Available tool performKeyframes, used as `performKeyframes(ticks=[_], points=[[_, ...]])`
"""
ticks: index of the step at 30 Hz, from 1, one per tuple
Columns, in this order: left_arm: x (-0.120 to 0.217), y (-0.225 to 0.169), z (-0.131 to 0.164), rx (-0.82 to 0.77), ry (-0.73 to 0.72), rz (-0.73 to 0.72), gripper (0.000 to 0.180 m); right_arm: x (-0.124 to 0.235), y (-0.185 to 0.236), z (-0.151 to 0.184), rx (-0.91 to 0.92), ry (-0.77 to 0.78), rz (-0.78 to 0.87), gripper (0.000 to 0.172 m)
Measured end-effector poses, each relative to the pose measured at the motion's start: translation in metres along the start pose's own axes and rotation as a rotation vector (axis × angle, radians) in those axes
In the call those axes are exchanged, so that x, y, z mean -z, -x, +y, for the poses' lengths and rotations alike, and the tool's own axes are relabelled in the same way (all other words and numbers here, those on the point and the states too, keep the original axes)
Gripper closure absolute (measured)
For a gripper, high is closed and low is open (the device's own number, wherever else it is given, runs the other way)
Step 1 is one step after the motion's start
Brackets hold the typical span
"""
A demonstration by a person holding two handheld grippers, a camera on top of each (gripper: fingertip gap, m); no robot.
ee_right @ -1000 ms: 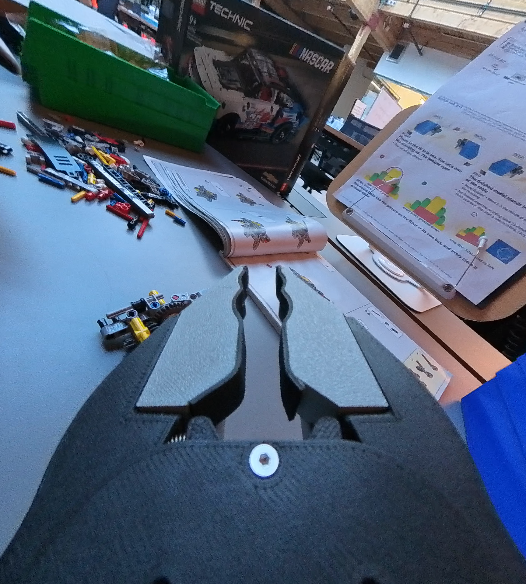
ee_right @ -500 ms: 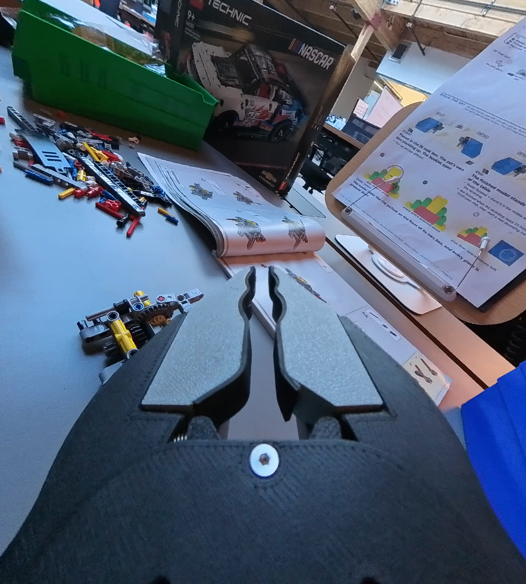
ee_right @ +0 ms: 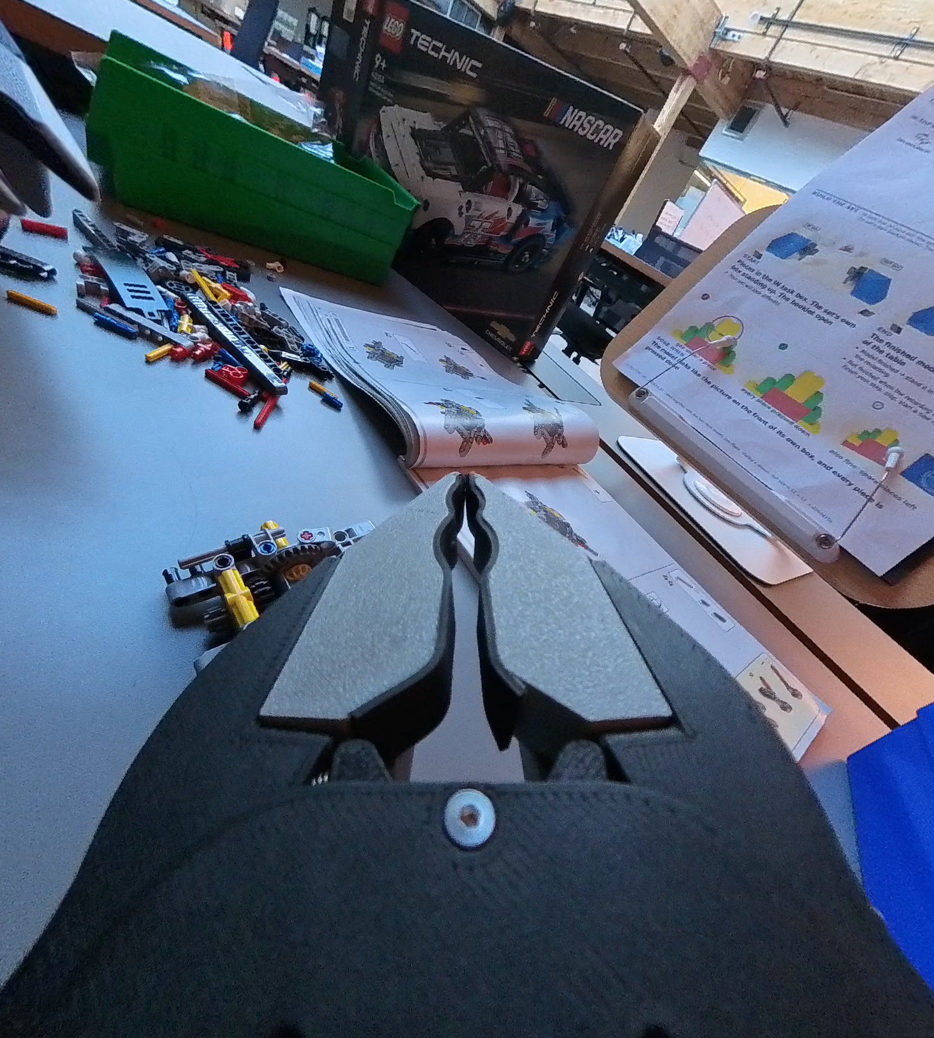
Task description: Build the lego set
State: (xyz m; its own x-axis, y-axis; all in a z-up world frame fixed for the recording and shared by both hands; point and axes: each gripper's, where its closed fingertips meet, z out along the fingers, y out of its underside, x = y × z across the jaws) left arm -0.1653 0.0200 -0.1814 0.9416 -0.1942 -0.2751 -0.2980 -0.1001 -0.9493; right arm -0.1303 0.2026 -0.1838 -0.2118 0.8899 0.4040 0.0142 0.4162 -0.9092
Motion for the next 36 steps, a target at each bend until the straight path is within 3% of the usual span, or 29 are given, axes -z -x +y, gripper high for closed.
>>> performKeyframes(ticks=[27,33,36], points=[[0.001,0.003,0.0,-0.023,0.011,-0.027,0.161,-0.001,0.002,0.004,-0.02,0.037,-0.022,0.172],[0.003,0.023,0.009,0.071,0.067,-0.118,0.161,-0.003,0.009,0.008,0.034,0.071,-0.026,0.172],[0.01,0.049,0.025,0.155,0.186,-0.233,0.161,-0.003,0.013,0.01,0.065,0.09,-0.029,0.172]])
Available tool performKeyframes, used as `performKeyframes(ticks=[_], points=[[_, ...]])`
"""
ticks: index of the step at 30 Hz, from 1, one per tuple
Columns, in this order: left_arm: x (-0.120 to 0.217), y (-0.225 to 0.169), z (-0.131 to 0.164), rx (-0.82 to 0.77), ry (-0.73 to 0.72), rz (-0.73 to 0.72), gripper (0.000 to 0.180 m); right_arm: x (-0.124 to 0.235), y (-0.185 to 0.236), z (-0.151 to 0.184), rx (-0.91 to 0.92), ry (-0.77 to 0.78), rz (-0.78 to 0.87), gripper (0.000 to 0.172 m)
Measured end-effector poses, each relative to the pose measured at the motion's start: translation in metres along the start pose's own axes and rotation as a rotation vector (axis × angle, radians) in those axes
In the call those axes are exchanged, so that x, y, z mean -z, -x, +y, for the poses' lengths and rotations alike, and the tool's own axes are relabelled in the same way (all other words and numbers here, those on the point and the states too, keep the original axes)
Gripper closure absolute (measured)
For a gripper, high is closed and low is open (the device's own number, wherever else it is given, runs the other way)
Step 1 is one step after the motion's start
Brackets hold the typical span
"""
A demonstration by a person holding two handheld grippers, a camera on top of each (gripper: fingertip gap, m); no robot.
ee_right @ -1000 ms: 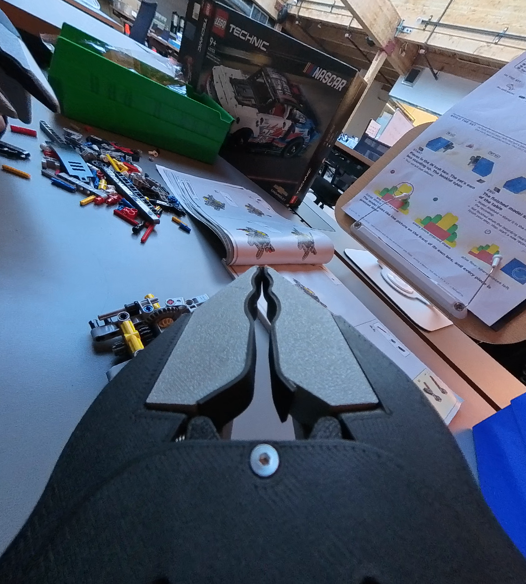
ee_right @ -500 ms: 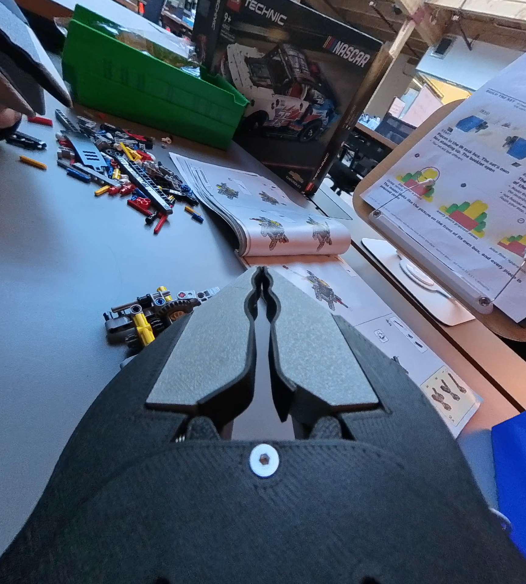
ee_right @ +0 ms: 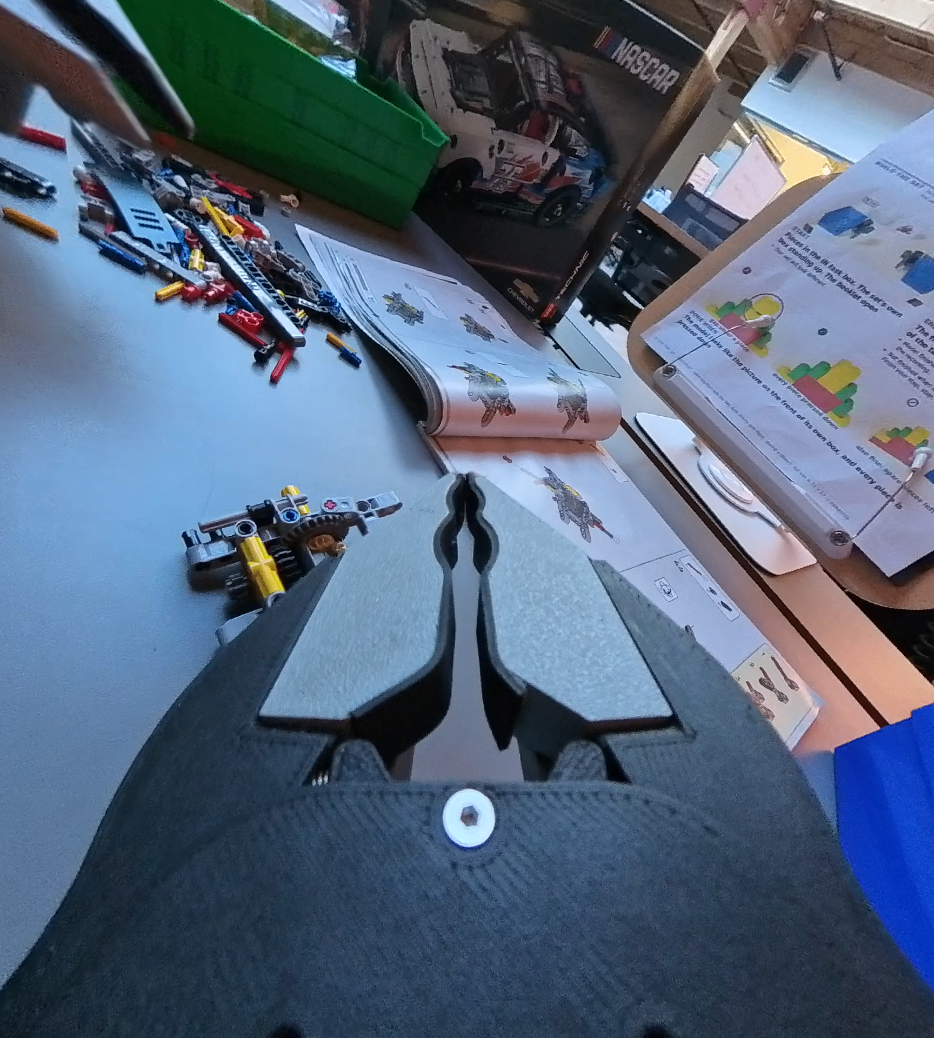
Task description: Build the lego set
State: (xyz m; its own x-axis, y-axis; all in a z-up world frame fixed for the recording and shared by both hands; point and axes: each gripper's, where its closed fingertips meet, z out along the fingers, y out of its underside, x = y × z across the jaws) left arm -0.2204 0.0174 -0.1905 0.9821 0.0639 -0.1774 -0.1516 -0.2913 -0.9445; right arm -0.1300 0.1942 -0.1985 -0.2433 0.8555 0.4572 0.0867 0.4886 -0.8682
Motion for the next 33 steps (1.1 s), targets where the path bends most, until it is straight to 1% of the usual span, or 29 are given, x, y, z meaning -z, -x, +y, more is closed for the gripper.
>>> performKeyframes(ticks=[2,4,7,9,10,14,18,22,23,24,28,30,31,33], points=[[0.0,0.018,0.006,0.051,0.081,-0.031,0.16,0.0,0.002,0.001,0.012,0.01,-0.003,0.172],[-0.003,0.031,0.01,0.12,0.171,-0.016,0.158,0.0,0.003,0.001,0.02,0.013,-0.005,0.172],[-0.014,0.04,0.015,0.172,0.298,0.074,0.158,0.0,0.005,0.002,0.025,0.016,-0.011,0.172],[-0.026,0.045,0.018,0.159,0.373,0.111,0.161,0.0,0.005,0.002,0.026,0.016,-0.014,0.172],[-0.033,0.048,0.021,0.141,0.414,0.122,0.165,0.0,0.006,0.002,0.026,0.016,-0.016,0.172],[-0.057,0.055,0.048,0.119,0.635,0.173,0.166,0.001,0.005,0.001,0.015,0.011,-0.023,0.172],[-0.066,0.054,0.061,0.119,0.736,0.198,0.166,0.004,-0.001,0.0,-0.03,-0.011,-0.021,0.172],[-0.071,0.058,0.072,0.119,0.8,0.171,0.166,0.01,-0.008,-0.004,-0.094,-0.05,-0.021,0.172],[-0.072,0.06,0.075,0.114,0.809,0.159,0.169,0.01,-0.009,-0.005,-0.103,-0.057,-0.022,0.172],[-0.072,0.063,0.077,0.109,0.817,0.147,0.174,0.011,-0.01,-0.005,-0.108,-0.061,-0.023,0.172],[-0.07,0.064,0.076,0.131,0.82,0.16,0.175,0.011,-0.007,-0.007,-0.086,-0.062,-0.026,0.172],[-0.07,0.057,0.068,0.192,0.775,0.204,0.174,0.011,-0.006,-0.009,-0.072,-0.063,-0.025,0.172],[-0.071,0.05,0.059,0.261,0.725,0.255,0.174,0.012,-0.006,-0.009,-0.068,-0.064,-0.025,0.172],[-0.071,0.032,0.03,0.427,0.581,0.397,0.175,0.012,-0.006,-0.01,-0.066,-0.067,-0.025,0.172]])
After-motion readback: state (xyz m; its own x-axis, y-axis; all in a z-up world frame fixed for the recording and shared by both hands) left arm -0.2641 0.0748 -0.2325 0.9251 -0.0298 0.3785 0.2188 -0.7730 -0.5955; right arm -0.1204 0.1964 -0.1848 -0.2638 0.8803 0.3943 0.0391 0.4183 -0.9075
